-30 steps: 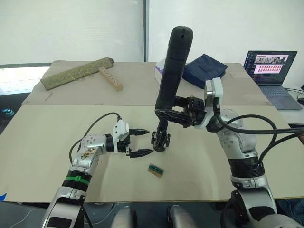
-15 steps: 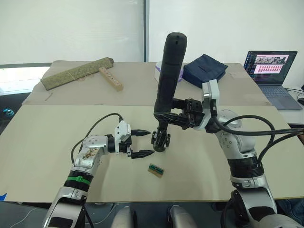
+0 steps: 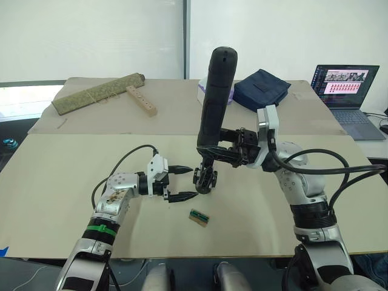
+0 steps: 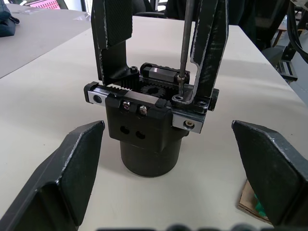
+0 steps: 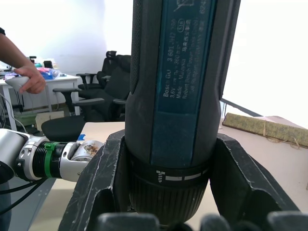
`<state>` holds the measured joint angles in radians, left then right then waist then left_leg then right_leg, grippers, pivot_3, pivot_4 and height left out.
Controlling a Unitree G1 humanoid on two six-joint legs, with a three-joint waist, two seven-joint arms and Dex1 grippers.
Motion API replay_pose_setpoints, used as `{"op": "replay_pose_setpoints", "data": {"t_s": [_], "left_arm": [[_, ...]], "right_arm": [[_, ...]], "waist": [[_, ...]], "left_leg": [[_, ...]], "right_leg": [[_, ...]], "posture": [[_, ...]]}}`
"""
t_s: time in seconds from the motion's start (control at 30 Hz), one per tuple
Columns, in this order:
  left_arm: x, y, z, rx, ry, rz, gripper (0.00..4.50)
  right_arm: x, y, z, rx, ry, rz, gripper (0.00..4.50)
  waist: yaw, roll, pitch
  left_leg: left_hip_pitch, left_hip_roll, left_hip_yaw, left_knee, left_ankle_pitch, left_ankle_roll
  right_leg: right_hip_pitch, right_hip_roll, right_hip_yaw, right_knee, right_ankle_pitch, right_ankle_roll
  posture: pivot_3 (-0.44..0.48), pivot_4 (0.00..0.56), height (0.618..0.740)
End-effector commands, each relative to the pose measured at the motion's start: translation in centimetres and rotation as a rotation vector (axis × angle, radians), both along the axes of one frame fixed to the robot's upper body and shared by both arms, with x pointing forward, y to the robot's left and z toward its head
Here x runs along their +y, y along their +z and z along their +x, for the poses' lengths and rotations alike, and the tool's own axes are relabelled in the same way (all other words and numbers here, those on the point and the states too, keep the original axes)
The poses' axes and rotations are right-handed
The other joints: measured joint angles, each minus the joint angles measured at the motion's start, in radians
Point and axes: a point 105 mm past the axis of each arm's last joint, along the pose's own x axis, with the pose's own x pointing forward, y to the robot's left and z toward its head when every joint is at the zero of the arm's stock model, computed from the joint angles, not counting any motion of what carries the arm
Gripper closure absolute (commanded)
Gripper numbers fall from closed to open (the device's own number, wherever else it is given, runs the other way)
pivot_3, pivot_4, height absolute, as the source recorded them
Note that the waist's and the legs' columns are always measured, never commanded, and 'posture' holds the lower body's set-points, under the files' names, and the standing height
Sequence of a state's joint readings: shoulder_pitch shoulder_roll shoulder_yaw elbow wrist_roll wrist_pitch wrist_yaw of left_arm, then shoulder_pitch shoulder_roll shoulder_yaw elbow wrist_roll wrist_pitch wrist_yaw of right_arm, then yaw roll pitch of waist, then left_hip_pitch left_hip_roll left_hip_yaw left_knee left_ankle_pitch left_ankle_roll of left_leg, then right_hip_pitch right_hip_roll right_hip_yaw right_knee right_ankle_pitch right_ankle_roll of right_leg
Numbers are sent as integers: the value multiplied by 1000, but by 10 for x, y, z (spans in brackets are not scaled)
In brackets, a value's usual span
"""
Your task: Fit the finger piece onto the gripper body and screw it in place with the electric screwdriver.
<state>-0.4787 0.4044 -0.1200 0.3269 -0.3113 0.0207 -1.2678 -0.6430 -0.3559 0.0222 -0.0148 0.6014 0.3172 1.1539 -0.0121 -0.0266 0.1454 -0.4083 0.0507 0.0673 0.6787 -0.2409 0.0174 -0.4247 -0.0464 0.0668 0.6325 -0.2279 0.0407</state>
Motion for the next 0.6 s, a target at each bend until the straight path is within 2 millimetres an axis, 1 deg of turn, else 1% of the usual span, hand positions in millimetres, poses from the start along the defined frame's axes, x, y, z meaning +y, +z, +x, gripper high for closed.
{"op": "replay_pose_setpoints", "data": {"t_s": [0.03, 0.6], "left_arm": [[-2, 8, 1, -47, -8, 1, 0], [-2, 6, 1, -43, -5, 1, 0]], "right_arm": [[-1, 11, -5, -74, 3, 30, 2568], [-2, 6, -4, -61, 1, 10, 2568]], "waist": [[0, 0, 0], [0, 0, 0]], "left_leg": [[0, 0, 0, 0, 0, 0], [0, 0, 0, 0, 0, 0]], "right_leg": [[0, 0, 0, 0, 0, 0], [0, 0, 0, 0, 0, 0]], "posture": [[0, 150, 740], [0, 150, 740]]}}
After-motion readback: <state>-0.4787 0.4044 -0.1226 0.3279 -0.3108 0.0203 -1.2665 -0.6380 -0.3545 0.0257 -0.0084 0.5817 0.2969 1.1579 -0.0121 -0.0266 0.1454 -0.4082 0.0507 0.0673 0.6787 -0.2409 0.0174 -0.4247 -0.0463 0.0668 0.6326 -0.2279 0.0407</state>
